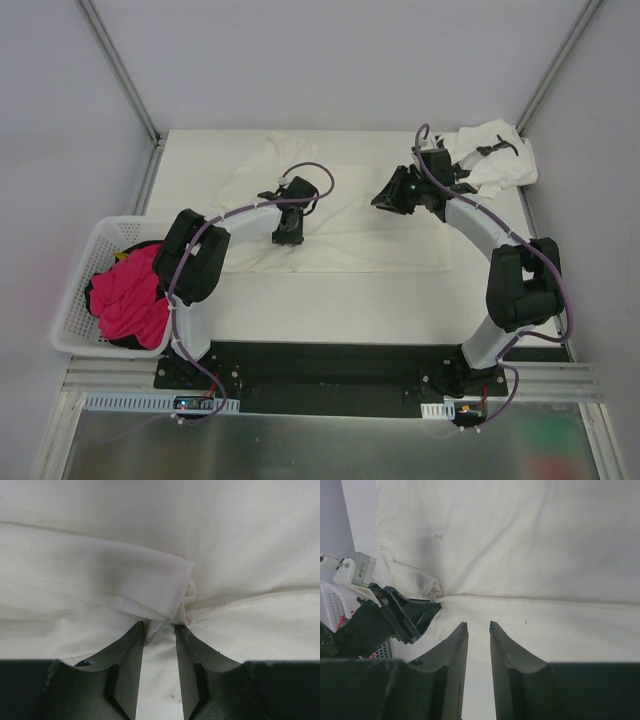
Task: Fold and stack the t-shirts
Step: Fold the flattened tshirt in 1/3 of the way
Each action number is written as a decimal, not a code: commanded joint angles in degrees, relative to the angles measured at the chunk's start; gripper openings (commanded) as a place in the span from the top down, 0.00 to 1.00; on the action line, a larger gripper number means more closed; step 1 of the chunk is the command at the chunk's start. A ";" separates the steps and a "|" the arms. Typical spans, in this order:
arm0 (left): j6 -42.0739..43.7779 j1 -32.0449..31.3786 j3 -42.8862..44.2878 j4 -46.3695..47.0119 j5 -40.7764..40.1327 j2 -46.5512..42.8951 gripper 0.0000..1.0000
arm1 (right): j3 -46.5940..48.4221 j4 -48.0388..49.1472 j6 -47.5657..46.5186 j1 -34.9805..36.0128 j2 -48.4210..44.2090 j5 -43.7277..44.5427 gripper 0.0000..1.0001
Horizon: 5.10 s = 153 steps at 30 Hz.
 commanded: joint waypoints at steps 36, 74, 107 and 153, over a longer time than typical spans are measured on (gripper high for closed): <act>2.03 -0.51 2.51 -8.36 -9.16 -3.56 0.66 | -0.06 1.17 0.02 -1.05 -1.35 -0.41 0.73; 5.63 1.86 15.60 -5.11 -17.68 8.30 0.67 | -0.59 1.78 -0.34 -1.75 -0.47 -1.29 0.74; 14.59 6.25 24.82 3.95 -16.21 3.82 0.65 | 10.66 1.69 -2.44 -5.79 7.88 -0.94 0.68; 0.00 7.57 -4.78 7.73 -2.03 -6.55 0.68 | -15.26 13.65 7.75 -9.84 2.70 -6.65 0.65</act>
